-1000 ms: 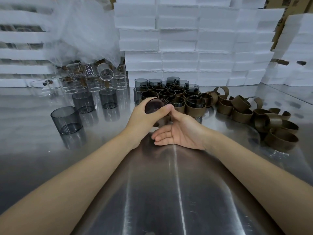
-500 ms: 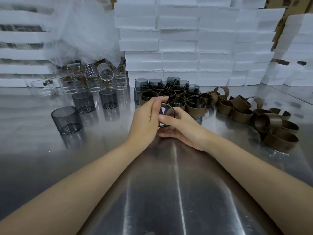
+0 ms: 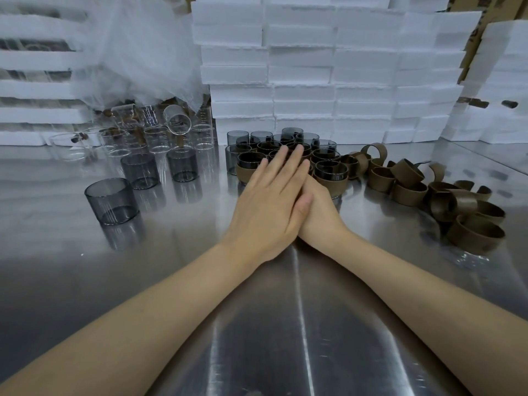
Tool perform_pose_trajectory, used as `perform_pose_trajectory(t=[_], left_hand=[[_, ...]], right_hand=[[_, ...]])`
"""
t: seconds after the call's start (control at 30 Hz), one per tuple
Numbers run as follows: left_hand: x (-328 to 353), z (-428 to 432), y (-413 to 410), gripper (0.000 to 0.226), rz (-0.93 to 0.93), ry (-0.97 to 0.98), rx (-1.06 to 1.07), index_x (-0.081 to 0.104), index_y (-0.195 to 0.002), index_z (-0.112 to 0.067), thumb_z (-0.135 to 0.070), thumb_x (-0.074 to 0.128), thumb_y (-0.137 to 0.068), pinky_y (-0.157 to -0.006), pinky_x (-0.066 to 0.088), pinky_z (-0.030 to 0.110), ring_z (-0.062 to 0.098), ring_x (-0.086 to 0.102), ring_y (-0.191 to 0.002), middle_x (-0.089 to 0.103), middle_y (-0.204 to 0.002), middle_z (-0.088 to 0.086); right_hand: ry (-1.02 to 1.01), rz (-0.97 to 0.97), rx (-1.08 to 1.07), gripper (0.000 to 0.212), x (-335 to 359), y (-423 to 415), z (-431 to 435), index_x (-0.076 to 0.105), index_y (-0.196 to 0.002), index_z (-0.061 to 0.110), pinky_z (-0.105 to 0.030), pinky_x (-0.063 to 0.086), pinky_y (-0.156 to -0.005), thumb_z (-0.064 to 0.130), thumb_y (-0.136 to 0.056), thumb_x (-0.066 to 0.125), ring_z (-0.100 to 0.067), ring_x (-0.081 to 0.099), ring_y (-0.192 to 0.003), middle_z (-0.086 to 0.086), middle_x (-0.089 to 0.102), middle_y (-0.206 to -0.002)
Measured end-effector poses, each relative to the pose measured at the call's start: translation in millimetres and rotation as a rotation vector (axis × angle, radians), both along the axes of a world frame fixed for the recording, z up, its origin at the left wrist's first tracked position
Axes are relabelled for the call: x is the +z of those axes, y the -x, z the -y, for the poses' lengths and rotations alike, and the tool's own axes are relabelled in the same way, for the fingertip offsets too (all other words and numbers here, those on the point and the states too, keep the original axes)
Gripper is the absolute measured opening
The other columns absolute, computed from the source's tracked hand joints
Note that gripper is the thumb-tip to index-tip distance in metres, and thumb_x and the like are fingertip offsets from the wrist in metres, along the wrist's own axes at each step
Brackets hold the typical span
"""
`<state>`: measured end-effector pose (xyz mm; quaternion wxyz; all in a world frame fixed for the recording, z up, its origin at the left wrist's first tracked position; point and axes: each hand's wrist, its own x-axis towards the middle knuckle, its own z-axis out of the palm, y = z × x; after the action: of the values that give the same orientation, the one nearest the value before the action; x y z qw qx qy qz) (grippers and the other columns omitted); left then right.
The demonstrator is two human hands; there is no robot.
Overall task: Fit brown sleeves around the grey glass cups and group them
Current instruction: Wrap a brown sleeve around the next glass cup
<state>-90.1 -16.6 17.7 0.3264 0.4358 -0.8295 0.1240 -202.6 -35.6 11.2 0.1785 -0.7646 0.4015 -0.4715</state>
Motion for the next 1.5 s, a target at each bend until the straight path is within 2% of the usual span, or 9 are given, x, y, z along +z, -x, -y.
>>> perform_pose_trajectory(t=[0.17, 0.37, 0.5, 0.77, 1.03, 1.17, 1.27, 1.43, 1.5], left_hand=[[-3.4, 3.7, -3.3, 0.051, -0.163, -0.041, 0.057, 0.036, -0.15, -0.024, -0.039, 0.023, -0.104, -0.106, 0.039, 0.035, 0.017, 0.017, -0.149, 0.013, -0.164, -0.009], [-2.6, 10.1, -12.7, 0.041, -0.593, -0.183, -0.051, 0.049, -0.142, -0.022, -0.03, 0.031, -0.107, -0.107, 0.024, 0.006, 0.004, 0.036, -0.138, 0.037, -0.155, -0.006], [7.7, 12.6, -15.3, 0.037, -0.967, -0.475, -0.169, 0.063, -0.122, -0.026, -0.029, 0.028, -0.107, -0.108, 0.041, 0.029, 0.006, 0.058, -0.118, 0.063, -0.128, -0.005], [11.0, 21.2, -23.8, 0.052, -1.408, -0.964, -0.372, 0.063, -0.121, -0.022, -0.047, 0.02, -0.105, -0.082, 0.057, 0.033, 0.017, 0.069, -0.106, 0.072, -0.117, 0.0], [-8.8, 22.6, -7.1, 0.056, -1.21, -0.957, -0.385, 0.061, -0.116, -0.029, -0.06, 0.018, -0.097, -0.084, 0.057, 0.029, 0.012, 0.067, -0.11, 0.074, -0.11, -0.001], [-11.8, 21.0, -9.5, 0.078, -1.109, -0.939, -0.434, 0.055, -0.13, -0.026, -0.075, 0.02, -0.082, -0.1, 0.049, 0.036, 0.013, 0.062, -0.119, 0.068, -0.124, 0.002], [-13.5, 20.3, -6.2, 0.082, -1.0, -0.912, -0.484, 0.041, -0.144, -0.018, -0.072, 0.032, -0.082, -0.112, 0.039, 0.042, 0.016, 0.056, -0.127, 0.06, -0.135, 0.005], [-14.6, 19.1, -6.1, 0.073, -1.038, -0.868, -0.514, 0.05, -0.134, -0.008, -0.061, 0.038, -0.085, -0.091, 0.054, 0.029, 0.019, 0.065, -0.103, 0.066, -0.12, 0.015], [-14.8, 18.8, -5.9, 0.072, -1.043, -0.812, -0.424, 0.053, -0.129, -0.013, -0.07, 0.033, -0.088, -0.102, 0.048, 0.032, 0.021, 0.06, -0.116, 0.061, -0.127, 0.016]], right_hand=[[0.098, -0.083, -0.037, 0.035, -2.1, -4.7, -0.5, 0.057, -0.116, 0.006, -0.032, 0.047, -0.088, 0.013, -0.082, 0.059, -0.028, 0.06, -0.103, -0.011, 0.063, -0.109], [0.005, -0.111, 0.032, 0.042, -7.1, -2.1, 4.2, 0.048, -0.091, 0.033, -0.017, 0.043, -0.072, 0.021, -0.066, 0.08, -0.002, 0.054, -0.083, 0.006, 0.057, -0.091], [-0.126, -0.012, 0.099, 0.06, -5.9, -2.4, 0.6, 0.051, -0.109, 0.03, -0.038, 0.051, -0.095, 0.017, -0.063, 0.086, -0.01, 0.06, -0.108, 0.008, 0.062, -0.113], [-0.157, 0.116, 0.186, 0.058, -0.3, -2.5, -5.5, 0.047, -0.092, 0.042, -0.053, 0.05, -0.09, 0.013, -0.06, 0.086, -0.031, 0.062, -0.1, 0.002, 0.065, -0.102], [-0.11, 0.301, 0.136, 0.077, 0.9, 5.6, 0.0, 0.037, -0.108, 0.033, -0.027, 0.051, -0.085, -0.028, -0.065, 0.052, -0.013, 0.055, -0.111, 0.001, 0.05, -0.123], [-0.13, 0.294, 0.119, 0.076, 2.2, 5.3, 0.5, 0.038, -0.113, 0.03, -0.022, 0.051, -0.073, -0.03, -0.067, 0.043, -0.002, 0.057, -0.084, 0.005, 0.055, -0.098], [-0.082, 0.307, 0.031, 0.053, 3.2, 5.9, 2.8, 0.051, -0.118, 0.018, -0.018, 0.049, -0.072, -0.019, -0.079, 0.051, 0.001, 0.058, -0.079, 0.009, 0.062, -0.091], [-0.05, 0.118, -0.173, 0.031, 5.1, 11.1, 5.4, 0.067, -0.081, 0.015, -0.032, 0.054, -0.062, -0.011, -0.074, 0.053, -0.013, 0.063, -0.062, 0.005, 0.066, -0.065], [-0.067, 0.136, -0.221, 0.036, 7.4, 16.0, 5.2, 0.073, -0.07, 0.015, -0.039, 0.057, -0.062, -0.012, -0.064, 0.049, -0.021, 0.067, -0.06, -0.001, 0.068, -0.058]])
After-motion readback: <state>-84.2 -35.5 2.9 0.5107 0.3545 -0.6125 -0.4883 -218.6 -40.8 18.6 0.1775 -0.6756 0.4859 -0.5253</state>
